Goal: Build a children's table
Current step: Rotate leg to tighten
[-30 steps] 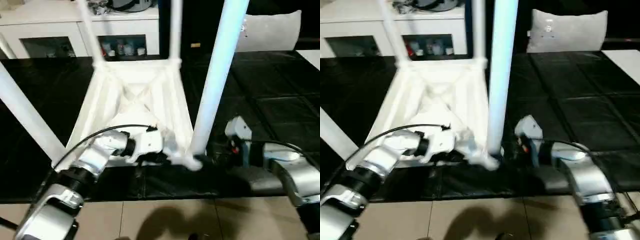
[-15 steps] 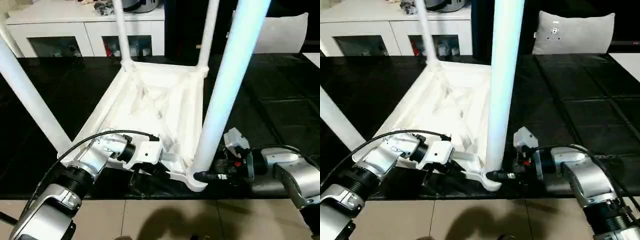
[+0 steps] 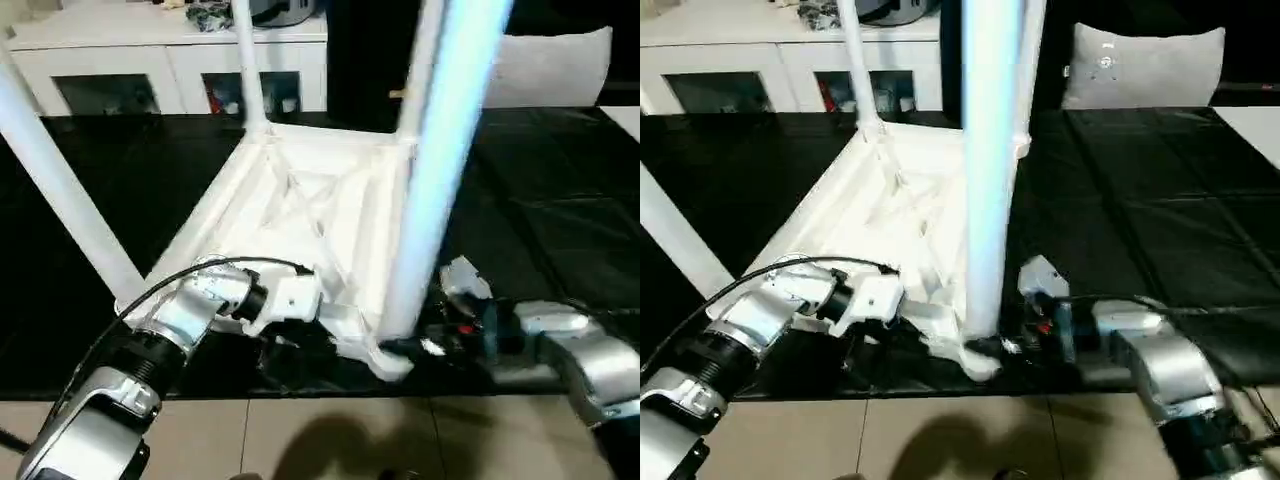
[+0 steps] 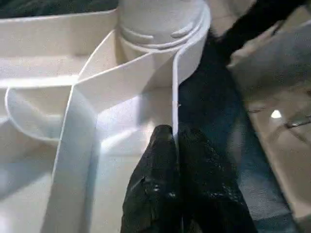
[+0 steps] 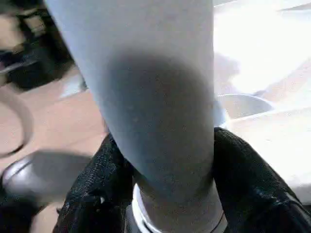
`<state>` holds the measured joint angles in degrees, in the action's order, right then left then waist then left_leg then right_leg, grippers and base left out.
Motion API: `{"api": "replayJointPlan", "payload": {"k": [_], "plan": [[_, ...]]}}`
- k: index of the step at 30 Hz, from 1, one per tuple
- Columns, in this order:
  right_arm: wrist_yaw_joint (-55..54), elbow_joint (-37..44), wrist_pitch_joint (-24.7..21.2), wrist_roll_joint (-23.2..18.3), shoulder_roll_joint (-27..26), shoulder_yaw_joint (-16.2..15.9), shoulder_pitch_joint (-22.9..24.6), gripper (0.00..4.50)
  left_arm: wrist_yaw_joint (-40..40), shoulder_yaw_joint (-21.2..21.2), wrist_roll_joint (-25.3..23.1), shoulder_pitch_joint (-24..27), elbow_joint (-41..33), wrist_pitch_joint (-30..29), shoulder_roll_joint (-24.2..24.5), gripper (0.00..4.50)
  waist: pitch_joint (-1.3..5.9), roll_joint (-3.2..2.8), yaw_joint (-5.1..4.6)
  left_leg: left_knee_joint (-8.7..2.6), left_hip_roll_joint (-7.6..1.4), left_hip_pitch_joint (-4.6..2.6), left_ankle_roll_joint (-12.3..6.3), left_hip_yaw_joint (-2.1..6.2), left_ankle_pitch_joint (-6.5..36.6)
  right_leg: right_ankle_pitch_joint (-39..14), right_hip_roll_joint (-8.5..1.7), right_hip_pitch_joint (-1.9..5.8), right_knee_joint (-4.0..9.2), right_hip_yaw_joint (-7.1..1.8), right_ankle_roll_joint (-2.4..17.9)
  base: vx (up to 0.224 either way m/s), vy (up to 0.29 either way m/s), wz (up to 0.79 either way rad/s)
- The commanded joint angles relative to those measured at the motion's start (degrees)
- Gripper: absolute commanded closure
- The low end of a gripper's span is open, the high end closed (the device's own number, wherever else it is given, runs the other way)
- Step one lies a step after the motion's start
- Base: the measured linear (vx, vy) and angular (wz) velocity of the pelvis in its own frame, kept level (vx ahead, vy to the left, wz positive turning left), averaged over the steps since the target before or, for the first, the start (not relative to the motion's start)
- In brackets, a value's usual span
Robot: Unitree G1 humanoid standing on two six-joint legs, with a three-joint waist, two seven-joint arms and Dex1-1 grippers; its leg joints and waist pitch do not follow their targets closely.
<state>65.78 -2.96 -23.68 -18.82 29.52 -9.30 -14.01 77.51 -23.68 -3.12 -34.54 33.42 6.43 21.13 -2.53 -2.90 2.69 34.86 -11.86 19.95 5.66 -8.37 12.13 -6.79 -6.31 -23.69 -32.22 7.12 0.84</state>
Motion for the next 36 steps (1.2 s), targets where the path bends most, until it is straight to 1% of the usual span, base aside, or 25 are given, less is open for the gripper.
{"api": "replayJointPlan", "payload": {"k": [1, 3, 5, 7, 8, 9, 10, 11, 12, 13, 14, 15, 16, 17, 18, 19, 20, 21, 22, 23, 25, 26, 29, 32, 36], "plan": [[-13.4, -2.2, -2.4, 4.5, -4.6, 1.5, -2.5, 2.44, -3.5, -0.1, 0.6, 0.4, -3.7, -4.8, -3.0, 4.5, 3.39, 1.05, -0.23, -4.27, 0.25, 0.65, -2.88, -0.91, 13.6, -34.4, -1.47, 3.49, 5.15, -1.2, 3.1, 0.0, 0.0, 0.0], [-21.8, -3.7, -4.4, 7.0, -8.0, 2.5, -4.2, 2.47, -6.4, 0.2, 0.1, 1.0, -4.9, -7.6, -4.3, 4.5, 3.03, 0.47, -2.17, -4.23, 0.53, 1.05, -1.2, -0.26, 16.9, -38.4, -1.31, 3.64, 5.76, 0.01, 0.8, 0.0, 0.0, 0.0], [-30.3, -5.7, -6.3, 9.2, -11.8, 3.8, -5.9, 2.49, -11.0, 0.5, -1.2, 1.0, -4.7, -9.5, -6.3, 4.5, 2.88, 0.28, -5.1, -3.42, 0.86, 0.81, -0.81, 0.21, 21.3, -41.5, -1.03, 3.6, 7.78, 2.55, -2.7, -0.053, 0.012, -0.15], [-37.0, -7.3, -6.8, 10.8, -14.9, 4.8, -7.2, 2.51, -15.0, 1.1, -1.9, 0.4, -4.2, -11.4, -8.5, 4.5, 2.69, -0.56, -6.61, -3.82, 0.15, 0.77, -1.21, 0.97, 24.8, -40.9, -1.08, 4.57, 8.51, 4.26, -3.8, 0.0, 0.0, 0.0], [-40.1, -8.5, -6.2, 11.7, -16.4, 5.2, -7.8, 2.52, -17.5, 1.5, -2.2, -0.2, -3.7, -12.3, -9.9, 4.5, 2.59, -1.1, -7.72, -5.44, -1.99, 1.76, -1.57, 2.56, 29.8, -34.7, -1.61, 6.54, 6.39, 3.96, -2.9, 0.0, 0.0, 0.0], [-42.9, -9.7, -5.2, 12.3, -17.8, 5.5, -8.4, 2.52, -19.8, 2.0, -2.4, -1.0, -2.9, -12.9, -11.3, 4.5, 2.11, -1.68, -7.4, -8.24, -4.86, 2.5, -1.68, 4.13, 36.9, -24.2, -1.94, 7.87, 0.41, 1.1, -0.2, 0.0, 0.0, 0.0], [-46.3, -11.4, -3.7, 13.0, -19.5, 6.0, -9.3, 2.52, -22.8, 2.5, -2.7, -2.0, -1.8, -13.4, -13.3, 4.5, 1.5, -0.85, -7.15, -8.99, -4.78, 1.12, -0.88, 3.62, 41.2, -20.7, -2.0, 6.32, -0.27, -1.05, 2.0, 0.0, 0.0, 0.0], [-48.0, -12.2, -2.7, 13.2, -20.4, 6.3, -9.7, 2.52, -24.5, 2.8, -3.0, -2.5, -1.0, -13.4, -14.4, 4.5, 1.28, 0.46, -7.54, -7.22, -2.13, -0.43, -0.48, 2.29, 40.8, -31.4, -1.15, 4.42, 3.96, 0.16, 0.7, 0.0, 0.0, 0.0], [-48.1, -12.7, -1.6, 12.8, -20.9, 6.6, -9.9, 2.52, -25.6, 2.8, -3.3, -3.0, -0.3, -13.2, -15.0, 4.5, 0.76, 1.89, -8.32, 3.99, 4.7, -8.04, -0.71, -1.58, 28.6, -56.4, 0.11, -4.35, 14.69, 7.85, -6.0, 0.0, 0.0, 0.0], [-47.8, -12.8, -1.1, 12.5, -21.5, 6.9, -10.1, 2.52, -26.5, 2.8, -3.7, -3.1, 0.0, -13.5, -15.4, 4.5, 1.93, 0.54, -10.61, 3.77, 3.68, -4.03, -2.89, -1.28, 25.2, -55.3, 0.1, 0.76, 14.82, 12.63, -11.3, 0.106, 0.06, -0.27], [-47.4, -12.7, -0.9, 12.3, -21.8, 6.9, -10.2, 2.19, -27.3, 2.8, -4.2, -3.3, 0.3, -13.6, -15.7, 4.5, 2.09, -3.27, -7.77, -3.96, -3.15, 4.72, -2.27, 3.75, 32.0, -29.1, -3.56, 12.48, -5.07, 5.32, -6.6, 0.106, 0.06, -0.27], [-47.4, -12.7, -0.9, 12.4, -21.8, 6.9, -10.2, 1.99, -27.6, 2.8, -4.4, -3.4, 0.4, -13.6, -15.8, 4.5, 2.11, -2.42, -6.82, -6.25, -4.9, 3.87, -1.86, 5.45, 34.6, -15.1, -3.26, 9.74, -4.39, 0.35, -2.5, 0.24, 0.167, -0.43], [-47.3, -12.5, -0.9, 12.6, -22.0, 6.8, -10.3, 1.85, -28.3, 2.9, -4.9, -3.5, 0.5, -13.8, -16.0, 4.5, 1.34, -1.21, -7.95, -7.65, -4.58, 1.86, -2.37, 4.99, 42.3, -14.4, -3.01, 8.34, -5.97, -1.72, -1.0, 0.183, 0.062, -0.06], [-46.9, -11.9, -1.2, 12.4, -22.1, 6.8, -10.1, 1.83, -28.9, 3.0, -5.3, -3.4, 0.5, -14.1, -16.0, 4.5, 0.59, 1.89, -5.71, 0.37, 2.47, -4.86, 0.28, 0.67, 33.6, -49.7, -0.66, -0.49, 8.17, 2.42, -6.8, 0.183, 0.062, -0.06], [-46.3, -11.2, -1.0, 12.1, -21.9, 6.9, -9.7, 1.83, -28.9, 3.1, -5.3, -3.3, 0.4, -14.1, -15.6, 4.5, -0.4, 2.89, -7.37, 8.0, 6.33, -9.4, -0.56, -2.0, 24.8, -64.5, -0.51, -7.31, 13.36, 5.99, -8.7, 0.102, -0.043, 0.18], [-45.9, -10.9, -0.9, 11.8, -21.8, 7.0, -9.6, 1.64, -28.9, 3.1, -5.3, -3.3, 0.3, -14.1, -15.4, 4.5, 1.53, 2.02, -7.9, 5.22, 5.0, -3.64, -3.31, -1.28, 20.4, -63.0, -3.42, 0.48, 9.79, 5.71, -9.4, 0.184, 0.062, -0.1], [-44.7, -10.1, 0.6, 11.2, -21.2, 7.1, -8.9, 1.52, -28.7, 3.2, -5.6, -3.2, 0.5, -13.6, -14.6, 4.5, 2.5, -0.57, -7.89, 1.07, 1.82, -1.19, -2.88, 1.18, 20.5, -49.8, -4.01, 4.5, 7.5, 6.25, -9.4, 0.233, 0.106, -0.17], [-44.4, -10.0, 0.9, 11.1, -21.0, 7.1, -8.8, 1.45, -28.7, 3.3, -5.7, -3.2, 0.7, -13.4, -14.4, 4.5, 2.9, -1.31, -8.64, -1.56, -0.91, 2.23, -2.36, 3.26, 19.9, -36.2, -4.06, 7.39, 3.98, 4.19, -7.8, 0.146, 0.104, -0.26], [-43.5, -9.7, 1.5, 10.9, -20.4, 7.1, -8.4, 1.45, -28.6, 3.3, -5.8, -3.2, 1.0, -13.0, -14.0, 4.5, 3.37, -2.08, -7.93, -2.14, -1.5, 1.92, -2.5, 3.66, 17.7, -29.9, -4.34, 7.23, 3.41, 2.95, -5.9, 0.083, 0.054, 0.06], [-41.0, -9.1, 2.9, 10.6, -18.9, 6.7, -7.7, 1.33, -28.3, 3.5, -6.0, -3.3, 1.5, -12.2, -13.1, 4.5, 3.39, -1.43, -7.83, -2.16, -0.31, 0.98, -2.58, 3.09, 12.1, -22.6, -4.31, 5.39, 4.29, 2.29, -0.8, 0.0, 0.0, 0.0], [-37.3, -8.2, 4.4, 10.1, -17.0, 6.3, -6.6, 1.2, -27.6, 3.6, -6.1, -3.3, 2.0, -11.2, -11.9, 4.5, 3.02, -0.48, -7.72, -2.53, 0.51, 1.59, -3.63, 1.87, 11.3, -25.5, -2.96, 5.01, 4.31, 1.91, 3.8, 0.025, 0.012, 0.12], [-35.0, -7.4, 5.2, 9.6, -15.8, 6.1, -6.0, 1.04, -27.0, 3.6, -6.2, -3.1, 2.0, -10.5, -11.1, 4.5, 3.75, -0.35, -7.62, -2.36, 0.48, 1.66, -4.8, 1.88, 8.4, -22.7, -2.97, 5.11, 3.57, 1.14, 6.0, 0.0, 0.0, 0.0], [-29.1, -5.7, 5.6, 8.1, -12.3, 6.1, -4.7, 0.82, -24.6, 3.4, -6.0, -2.8, 1.9, -8.8, -9.1, 4.5, 4.4, -0.68, -7.35, -1.63, 0.19, 1.98, -10.98, 2.15, -4.9, -5.7, -2.5, 4.97, 1.09, -0.1, 12.4, 0.064, 0.017, 0.08], [-23.2, -4.5, 5.9, 6.8, -8.5, 5.8, -3.8, 0.51, -21.9, 3.0, -5.5, -2.6, 2.0, -6.7, -7.3, 4.5, 4.71, -0.1, -6.08, -1.02, 0.55, 2.02, -15.76, 1.74, -9.5, -1.2, -2.55, 5.06, 0.36, -0.49, 14.3, 0.019, 0.002, 0.0], [-15.0, -4.6, 7.8, 6.1, -3.0, 4.9, -3.4, 0.32, -16.0, 1.8, -4.4, -2.5, 2.6, -2.0, -5.2, 4.5, 4.29, 0.29, -4.85, -1.31, 0.33, 1.97, -15.23, 1.22, -5.8, -8.4, -2.59, 4.95, 0.98, -0.58, 13.3, 0.0, 0.0, 0.0]]}}
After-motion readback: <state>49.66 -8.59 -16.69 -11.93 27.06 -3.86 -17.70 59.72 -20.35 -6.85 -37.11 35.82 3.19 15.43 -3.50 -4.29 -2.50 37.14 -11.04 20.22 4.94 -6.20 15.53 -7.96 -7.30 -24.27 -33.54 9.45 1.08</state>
